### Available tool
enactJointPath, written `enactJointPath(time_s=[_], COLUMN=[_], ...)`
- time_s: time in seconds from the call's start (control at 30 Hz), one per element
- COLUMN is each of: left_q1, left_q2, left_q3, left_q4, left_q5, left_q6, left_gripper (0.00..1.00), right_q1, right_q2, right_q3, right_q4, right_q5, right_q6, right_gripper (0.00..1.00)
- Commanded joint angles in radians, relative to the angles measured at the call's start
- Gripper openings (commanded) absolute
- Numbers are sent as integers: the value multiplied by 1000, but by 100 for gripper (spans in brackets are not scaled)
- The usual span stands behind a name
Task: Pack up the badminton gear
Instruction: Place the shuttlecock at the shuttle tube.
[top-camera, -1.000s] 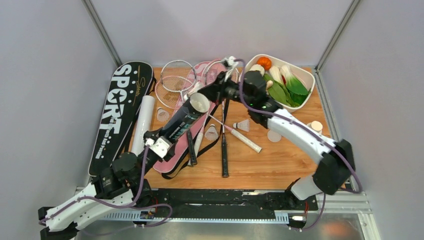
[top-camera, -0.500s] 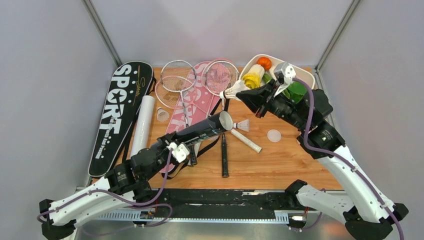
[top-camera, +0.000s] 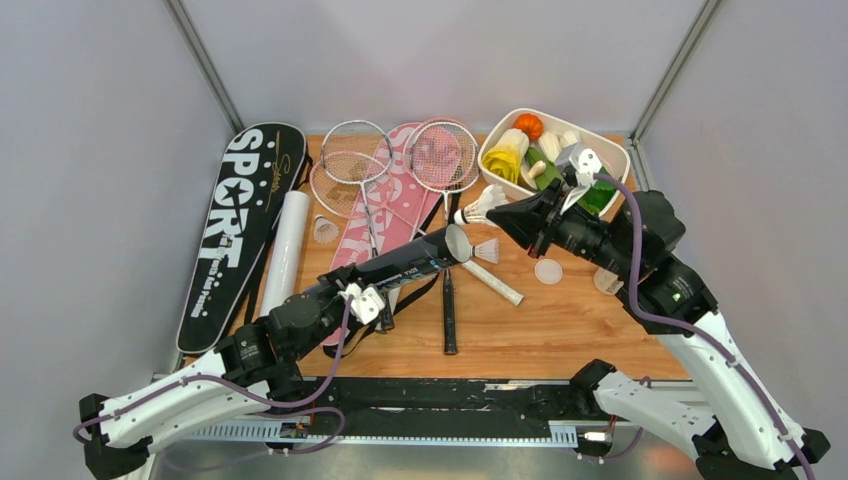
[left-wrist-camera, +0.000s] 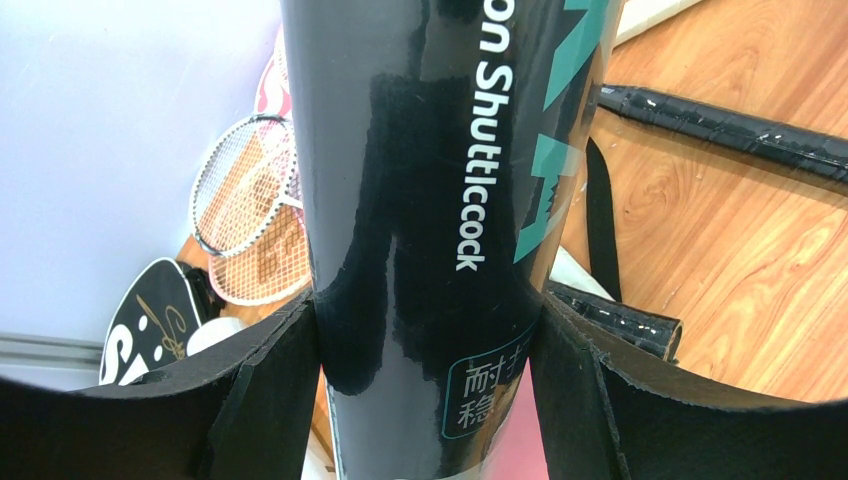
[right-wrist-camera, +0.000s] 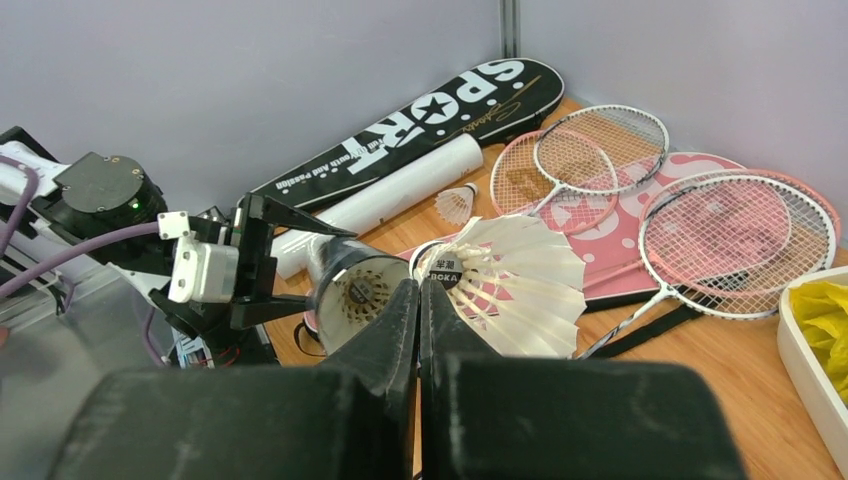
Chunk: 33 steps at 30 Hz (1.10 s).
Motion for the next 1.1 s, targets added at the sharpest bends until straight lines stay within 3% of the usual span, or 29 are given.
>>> enactJointPath(time_s=[0.0, 0.3, 0.67, 1.07], left_q1=[0, 1, 1, 0], left_q2=[1, 39, 44, -6], left_q3=[57, 85, 91, 67], left_q4=[59, 59, 81, 115], left_q5=[-3, 6, 60, 67], left_q6=[10, -9, -9, 10], left_gripper=[0, 0, 0, 0], right_q1=[3, 3, 68, 127], right_q2=[-38, -24, 58, 113], right_q3=[49, 0, -135, -190], right_q4=[-37, -50, 159, 259], right_q5=[-44, -120, -204, -208], right_q6=[1, 41, 139, 189], right_gripper=[0, 0, 0, 3])
